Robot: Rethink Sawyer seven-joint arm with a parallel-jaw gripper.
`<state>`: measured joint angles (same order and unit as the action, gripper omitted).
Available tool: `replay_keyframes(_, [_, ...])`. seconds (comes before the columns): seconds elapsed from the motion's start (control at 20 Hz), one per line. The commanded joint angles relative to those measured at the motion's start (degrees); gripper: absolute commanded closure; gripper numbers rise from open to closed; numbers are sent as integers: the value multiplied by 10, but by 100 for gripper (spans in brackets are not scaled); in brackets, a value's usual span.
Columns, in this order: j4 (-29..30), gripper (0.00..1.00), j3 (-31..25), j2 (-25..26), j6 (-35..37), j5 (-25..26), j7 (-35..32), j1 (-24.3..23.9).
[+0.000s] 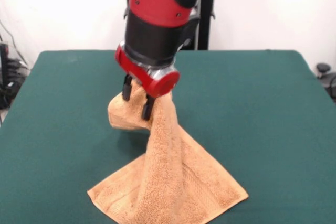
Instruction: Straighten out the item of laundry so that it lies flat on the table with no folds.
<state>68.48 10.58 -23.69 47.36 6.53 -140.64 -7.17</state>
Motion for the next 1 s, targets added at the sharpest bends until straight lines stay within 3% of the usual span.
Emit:
replay_keyframes(0.05, [-182, 0, -73, 165, 68, 35, 87, -28])
replay_keyframes(0.4, [-358, 0, -89, 290, 138, 40, 133, -49])
replay_keyframes(1.0, [-351, 0, -89, 309, 86, 18, 100, -47])
